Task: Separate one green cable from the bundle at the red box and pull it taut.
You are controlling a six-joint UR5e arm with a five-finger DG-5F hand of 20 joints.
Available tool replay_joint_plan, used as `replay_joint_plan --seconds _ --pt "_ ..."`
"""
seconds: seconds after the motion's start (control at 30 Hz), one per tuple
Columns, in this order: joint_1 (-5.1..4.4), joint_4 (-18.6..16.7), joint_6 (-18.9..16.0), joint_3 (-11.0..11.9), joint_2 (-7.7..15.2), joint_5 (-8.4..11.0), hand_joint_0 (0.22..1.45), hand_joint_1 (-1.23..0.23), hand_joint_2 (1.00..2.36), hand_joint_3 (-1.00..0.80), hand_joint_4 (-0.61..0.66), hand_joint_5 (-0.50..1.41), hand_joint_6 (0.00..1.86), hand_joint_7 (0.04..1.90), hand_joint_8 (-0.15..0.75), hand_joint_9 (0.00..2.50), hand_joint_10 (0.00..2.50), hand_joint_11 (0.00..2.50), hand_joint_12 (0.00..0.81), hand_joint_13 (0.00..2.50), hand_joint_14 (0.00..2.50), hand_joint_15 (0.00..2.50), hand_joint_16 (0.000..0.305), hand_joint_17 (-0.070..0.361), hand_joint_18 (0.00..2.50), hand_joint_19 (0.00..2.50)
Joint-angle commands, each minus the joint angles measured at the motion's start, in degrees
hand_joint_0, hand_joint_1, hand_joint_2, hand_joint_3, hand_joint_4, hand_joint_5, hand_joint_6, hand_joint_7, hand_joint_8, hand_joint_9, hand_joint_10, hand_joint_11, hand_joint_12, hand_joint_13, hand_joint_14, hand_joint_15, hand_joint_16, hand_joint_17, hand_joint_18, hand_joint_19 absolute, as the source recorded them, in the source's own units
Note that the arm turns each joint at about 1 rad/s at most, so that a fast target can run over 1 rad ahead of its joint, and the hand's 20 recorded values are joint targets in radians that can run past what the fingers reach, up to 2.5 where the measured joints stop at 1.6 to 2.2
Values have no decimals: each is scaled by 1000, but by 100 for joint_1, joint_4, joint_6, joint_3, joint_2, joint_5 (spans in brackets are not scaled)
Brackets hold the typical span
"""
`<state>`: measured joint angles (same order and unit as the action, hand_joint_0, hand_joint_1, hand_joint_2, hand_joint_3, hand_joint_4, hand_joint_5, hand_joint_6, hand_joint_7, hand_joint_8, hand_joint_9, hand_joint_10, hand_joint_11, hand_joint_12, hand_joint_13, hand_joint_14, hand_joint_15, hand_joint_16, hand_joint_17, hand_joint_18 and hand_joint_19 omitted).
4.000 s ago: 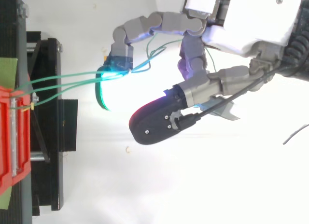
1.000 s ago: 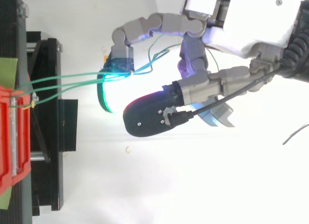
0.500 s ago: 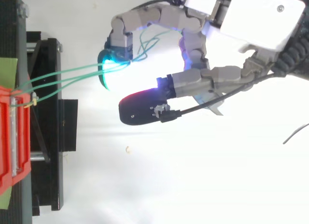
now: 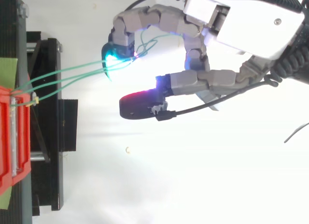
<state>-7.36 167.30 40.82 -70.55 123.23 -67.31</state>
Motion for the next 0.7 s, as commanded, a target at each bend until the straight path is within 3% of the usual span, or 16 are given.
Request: replay_joint_plan --seconds 0.0,0.27,0.67 --pt "-28 -4 251 -2 0 86 724 -764 1016 -144 -95 152 502 1279 248 2148 21 601 432 1797 24 797 63 141 1614 770" --pt "-81 -4 726 -2 9 350 724 -763 1017 -147 -100 152 502 1279 254 2149 21 600 435 1798 24 798 63 141 1603 775" --pt "-108 -13 1367 6 0 368 724 -760 1017 -154 -101 152 503 1282 254 2150 23 609 428 1800 24 794 62 139 1596 778"
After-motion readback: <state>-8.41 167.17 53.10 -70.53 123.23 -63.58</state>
